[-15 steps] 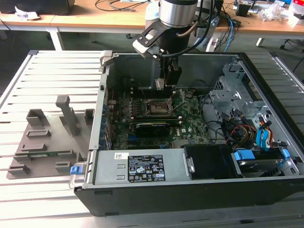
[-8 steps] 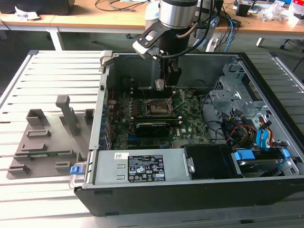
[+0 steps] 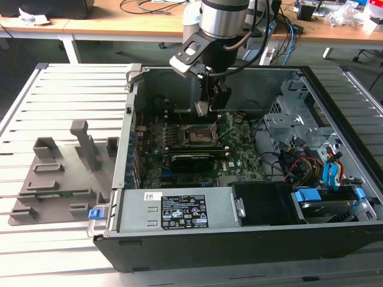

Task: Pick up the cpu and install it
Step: 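Place the cpu into insertion slot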

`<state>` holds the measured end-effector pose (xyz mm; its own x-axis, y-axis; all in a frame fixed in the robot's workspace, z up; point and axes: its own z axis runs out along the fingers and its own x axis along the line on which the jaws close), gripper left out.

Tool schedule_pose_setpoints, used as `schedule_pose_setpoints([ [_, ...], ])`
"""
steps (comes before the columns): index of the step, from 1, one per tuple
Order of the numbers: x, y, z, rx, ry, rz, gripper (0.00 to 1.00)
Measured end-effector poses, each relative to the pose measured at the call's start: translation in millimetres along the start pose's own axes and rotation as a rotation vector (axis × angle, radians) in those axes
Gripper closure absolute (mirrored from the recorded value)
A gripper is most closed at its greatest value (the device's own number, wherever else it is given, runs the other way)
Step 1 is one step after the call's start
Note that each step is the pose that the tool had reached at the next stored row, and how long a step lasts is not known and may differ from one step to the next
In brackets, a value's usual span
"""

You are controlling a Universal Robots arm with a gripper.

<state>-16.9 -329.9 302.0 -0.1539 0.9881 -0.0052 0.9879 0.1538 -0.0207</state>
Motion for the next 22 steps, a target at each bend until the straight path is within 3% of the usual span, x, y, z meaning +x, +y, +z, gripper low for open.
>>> schedule_pose_setpoints([
  [22,0.1,0.3,13.4,0.0001,0.0000,0.000,0.45],
])
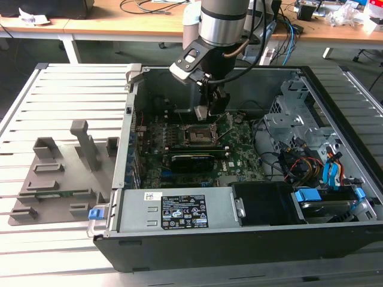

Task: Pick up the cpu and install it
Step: 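Place the cpu into insertion slot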

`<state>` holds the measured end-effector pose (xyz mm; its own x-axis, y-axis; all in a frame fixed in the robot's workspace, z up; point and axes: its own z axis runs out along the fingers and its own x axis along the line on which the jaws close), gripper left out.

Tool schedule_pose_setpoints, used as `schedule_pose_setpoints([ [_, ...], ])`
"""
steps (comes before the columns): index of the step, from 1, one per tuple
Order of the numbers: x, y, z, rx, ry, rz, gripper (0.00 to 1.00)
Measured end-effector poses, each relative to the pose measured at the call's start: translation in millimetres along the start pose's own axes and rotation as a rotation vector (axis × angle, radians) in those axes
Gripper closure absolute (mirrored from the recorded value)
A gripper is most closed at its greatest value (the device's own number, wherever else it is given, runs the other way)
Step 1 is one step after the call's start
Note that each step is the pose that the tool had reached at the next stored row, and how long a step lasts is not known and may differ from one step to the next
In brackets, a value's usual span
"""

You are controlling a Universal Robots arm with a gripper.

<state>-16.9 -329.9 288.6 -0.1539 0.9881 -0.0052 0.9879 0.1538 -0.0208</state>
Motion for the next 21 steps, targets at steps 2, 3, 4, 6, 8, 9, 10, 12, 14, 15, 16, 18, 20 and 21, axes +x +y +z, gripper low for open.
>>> schedule_pose_setpoints([
  [2,0.0,0.0,1.6,0.0000,-0.0001,0.000,0.45],
  [3,0.0,0.0,2.2,0.0000,-0.0001,0.000,0.45],
  [4,0.0,0.0,2.5,0.0000,-0.0001,0.000,0.45],
  [6,0.0,0.1,3.4,0.0000,-0.0001,0.000,0.45],
  [8,0.0,0.1,4.3,0.0000,-0.0001,0.000,0.45],
  [9,0.0,0.1,5.1,0.0000,-0.0001,0.000,0.45],
  [10,0.0,0.1,5.6,0.0000,0.0000,0.000,0.45],
  [12,0.0,0.1,6.6,0.0000,0.0000,0.000,0.45],
  [14,0.1,0.2,7.2,0.0000,0.0000,0.000,0.45],
  [15,0.1,0.2,7.7,0.0000,0.0000,0.000,0.45],
  [16,0.0,0.1,8.0,0.0000,0.0000,0.000,0.45],
  [18,0.0,0.2,9.2,0.0000,0.0000,0.000,0.45],
  [20,0.1,0.2,10.0,0.0000,0.0000,0.000,0.45],
  [21,0.1,0.2,10.3,0.0000,0.0000,0.000,0.45],
])
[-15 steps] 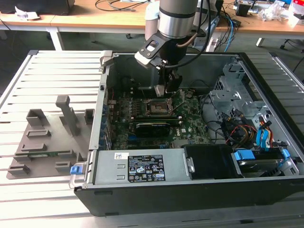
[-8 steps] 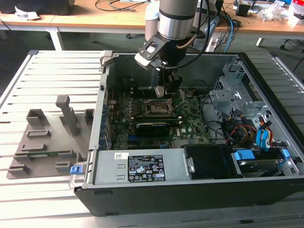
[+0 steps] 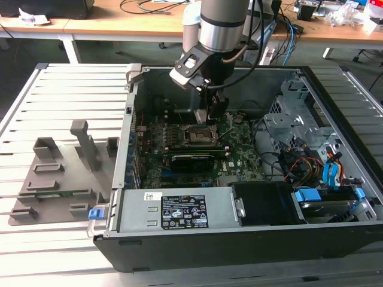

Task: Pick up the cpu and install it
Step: 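Place the cpu into insertion slot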

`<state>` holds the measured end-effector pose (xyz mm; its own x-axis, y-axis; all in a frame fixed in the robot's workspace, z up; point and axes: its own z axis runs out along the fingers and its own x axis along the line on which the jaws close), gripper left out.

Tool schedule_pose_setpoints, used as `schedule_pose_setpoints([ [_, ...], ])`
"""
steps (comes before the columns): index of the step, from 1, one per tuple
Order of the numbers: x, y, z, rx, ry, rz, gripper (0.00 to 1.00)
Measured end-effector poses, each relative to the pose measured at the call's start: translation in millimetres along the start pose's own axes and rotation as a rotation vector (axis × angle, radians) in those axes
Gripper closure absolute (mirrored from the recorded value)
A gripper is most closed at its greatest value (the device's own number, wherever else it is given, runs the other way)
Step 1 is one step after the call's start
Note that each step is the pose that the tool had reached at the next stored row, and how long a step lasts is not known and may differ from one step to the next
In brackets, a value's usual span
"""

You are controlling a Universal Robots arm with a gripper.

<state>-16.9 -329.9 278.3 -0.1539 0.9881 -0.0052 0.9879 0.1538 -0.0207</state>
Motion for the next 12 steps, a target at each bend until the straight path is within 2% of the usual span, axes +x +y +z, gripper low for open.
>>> schedule_pose_setpoints([
  [9,0.2,-0.6,7.0,-0.0001,0.0000,0.000,0.45],
  [12,0.6,-0.5,9.5,0.0001,0.0004,0.019,0.45],
])
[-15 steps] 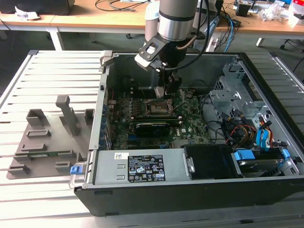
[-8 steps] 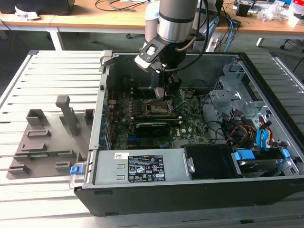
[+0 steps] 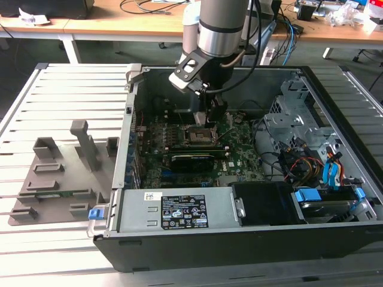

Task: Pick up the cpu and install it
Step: 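Place the cpu into insertion slot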

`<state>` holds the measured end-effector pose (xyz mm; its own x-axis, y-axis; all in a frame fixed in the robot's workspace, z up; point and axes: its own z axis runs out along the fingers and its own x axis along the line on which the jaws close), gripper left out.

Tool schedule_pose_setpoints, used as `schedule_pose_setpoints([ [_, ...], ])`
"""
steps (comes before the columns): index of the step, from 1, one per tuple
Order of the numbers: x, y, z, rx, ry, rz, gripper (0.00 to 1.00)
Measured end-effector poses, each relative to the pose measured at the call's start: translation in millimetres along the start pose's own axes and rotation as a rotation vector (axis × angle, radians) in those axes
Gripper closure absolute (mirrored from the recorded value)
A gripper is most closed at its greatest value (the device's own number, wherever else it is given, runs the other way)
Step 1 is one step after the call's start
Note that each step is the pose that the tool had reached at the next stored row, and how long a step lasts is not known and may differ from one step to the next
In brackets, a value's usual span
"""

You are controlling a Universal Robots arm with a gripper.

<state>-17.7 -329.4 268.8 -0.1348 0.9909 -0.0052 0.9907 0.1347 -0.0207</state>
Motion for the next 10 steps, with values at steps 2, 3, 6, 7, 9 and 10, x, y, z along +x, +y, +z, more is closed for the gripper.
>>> schedule_pose_setpoints([
  [2,0.0,0.0,1.8,0.0003,0.0009,0.043,0.45],
  [3,0.0,0.0,2.3,0.0004,0.0012,0.061,0.45],
  [6,0.0,0.0,3.9,0.0007,0.0022,0.113,0.45],
  [7,0.0,0.1,4.6,0.0007,0.0023,0.123,0.45],
  [9,0.2,0.2,8.3,0.0007,0.0023,0.124,0.45],
  [10,0.3,0.2,8.9,0.0007,0.0023,0.124,0.45],
])
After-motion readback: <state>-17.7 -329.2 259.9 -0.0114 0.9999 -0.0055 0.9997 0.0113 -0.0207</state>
